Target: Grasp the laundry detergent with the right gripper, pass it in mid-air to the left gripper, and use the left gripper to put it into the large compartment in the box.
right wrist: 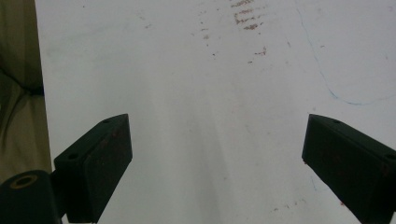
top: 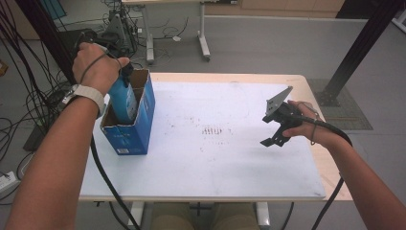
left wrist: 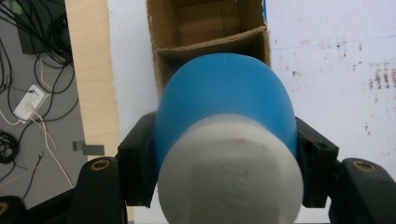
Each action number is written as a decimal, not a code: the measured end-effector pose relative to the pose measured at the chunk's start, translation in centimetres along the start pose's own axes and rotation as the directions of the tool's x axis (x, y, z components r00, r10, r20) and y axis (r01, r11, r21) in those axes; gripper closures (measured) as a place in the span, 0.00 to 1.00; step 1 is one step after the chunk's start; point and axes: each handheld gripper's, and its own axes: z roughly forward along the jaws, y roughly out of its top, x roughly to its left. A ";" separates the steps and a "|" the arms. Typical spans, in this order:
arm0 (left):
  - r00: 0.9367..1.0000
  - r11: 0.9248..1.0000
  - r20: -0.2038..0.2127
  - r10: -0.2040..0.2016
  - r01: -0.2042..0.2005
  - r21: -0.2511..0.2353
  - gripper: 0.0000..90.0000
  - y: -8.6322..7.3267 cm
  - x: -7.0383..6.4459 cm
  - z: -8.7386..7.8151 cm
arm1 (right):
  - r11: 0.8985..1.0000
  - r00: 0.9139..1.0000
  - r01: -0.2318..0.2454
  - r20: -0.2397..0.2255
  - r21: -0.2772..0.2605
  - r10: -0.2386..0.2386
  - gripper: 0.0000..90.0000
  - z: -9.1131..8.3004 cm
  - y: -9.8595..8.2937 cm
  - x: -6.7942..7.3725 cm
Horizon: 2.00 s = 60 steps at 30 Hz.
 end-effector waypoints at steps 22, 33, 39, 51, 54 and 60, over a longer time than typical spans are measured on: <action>1.000 1.000 -0.010 0.007 -0.008 -0.012 0.41 -0.9 -0.1 4.1 | 1.000 1.000 -0.011 -0.003 0.003 0.011 0.10 0.3 -0.1 0.1; 1.000 1.000 -0.001 0.007 -0.007 -0.009 0.41 -1.0 -0.5 6.3 | 1.000 1.000 -0.019 -0.004 0.006 0.020 0.10 0.3 -0.6 0.2; 1.000 1.000 -0.002 0.018 -0.018 -0.002 0.41 -1.1 -0.6 7.4 | 1.000 1.000 -0.025 -0.006 0.008 0.025 0.10 0.4 -0.9 0.2; 0.999 0.999 -0.001 0.036 -0.036 0.028 0.42 -1.2 -0.9 9.4 | 0.999 0.999 -0.035 -0.006 0.009 0.035 0.10 0.3 -1.1 0.2; 0.999 0.999 -0.003 0.038 -0.038 0.028 0.41 -1.2 -0.9 9.6 | 0.999 0.999 -0.038 -0.006 0.009 0.038 0.10 0.3 -1.3 0.2; 0.999 0.999 0.000 0.040 -0.040 0.026 0.41 -1.1 -0.9 9.7 | 0.999 0.999 -0.042 -0.008 0.011 0.042 0.10 0.4 -1.4 0.3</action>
